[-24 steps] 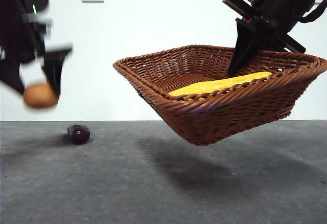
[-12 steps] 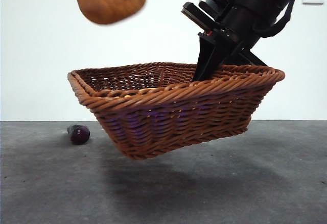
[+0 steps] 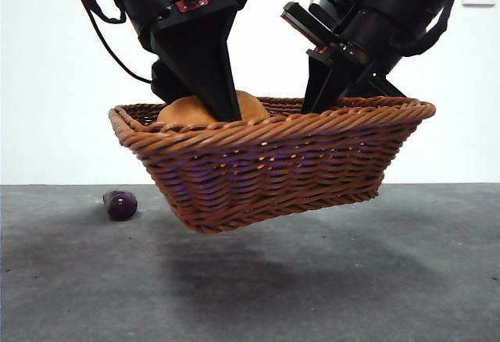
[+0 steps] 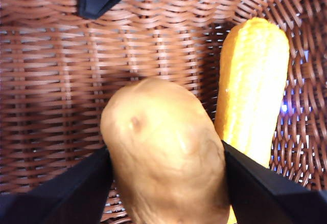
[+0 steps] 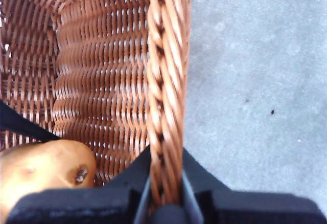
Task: Help me put the vegetables on the table into the basket
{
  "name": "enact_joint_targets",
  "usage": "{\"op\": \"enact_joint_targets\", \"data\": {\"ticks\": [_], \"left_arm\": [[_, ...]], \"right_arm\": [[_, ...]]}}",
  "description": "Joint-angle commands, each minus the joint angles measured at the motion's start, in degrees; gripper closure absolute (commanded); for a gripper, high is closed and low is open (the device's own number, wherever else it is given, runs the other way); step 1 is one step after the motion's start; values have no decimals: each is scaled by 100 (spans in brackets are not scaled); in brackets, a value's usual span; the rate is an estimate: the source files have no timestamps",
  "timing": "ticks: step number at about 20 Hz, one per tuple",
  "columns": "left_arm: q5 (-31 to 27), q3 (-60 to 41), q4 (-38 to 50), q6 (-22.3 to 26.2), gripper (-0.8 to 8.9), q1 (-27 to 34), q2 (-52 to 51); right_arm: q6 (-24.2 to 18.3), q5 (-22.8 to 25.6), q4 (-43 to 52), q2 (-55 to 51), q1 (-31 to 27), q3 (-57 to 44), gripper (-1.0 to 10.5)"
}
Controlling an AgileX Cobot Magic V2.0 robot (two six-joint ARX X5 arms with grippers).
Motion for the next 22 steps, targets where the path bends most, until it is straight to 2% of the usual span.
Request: {"op": "enact_joint_targets", "data": {"ticks": [1, 5, 8, 10, 12, 13, 14, 17, 22], "left_arm": [[90, -37, 57, -345, 284, -9, 24], [74, -33, 50, -538, 285, 116, -22], [37, 177, -2, -688, 285, 284, -501], [-258, 717, 7, -1292, 285, 682, -981], [-896, 1473, 11, -2358, 285, 1276, -1281], [-1252, 1768, 11, -2643, 285, 1572, -1322], [-1593, 2013, 22, -2800, 285, 1902, -1318], [-1683, 2061, 33, -3217, 285, 2653, -1045], [-1665, 2061, 76, -3576, 285, 2839, 195]], "right_arm": [[-9, -66, 77, 52, 11, -20, 958], [-72, -28, 79, 52, 11, -20, 958], [-116, 109, 77, 52, 0, -20, 958], [-116, 151, 111, 52, -52, -20, 958], [-114, 120, 184, 52, -164, -20, 958], [-116, 87, 205, 44, -238, -17, 958], [-116, 74, 227, 42, -328, -15, 958], [-177, -234, 269, 42, -625, -13, 958], [-249, -260, 286, 42, -715, -13, 958]]}}
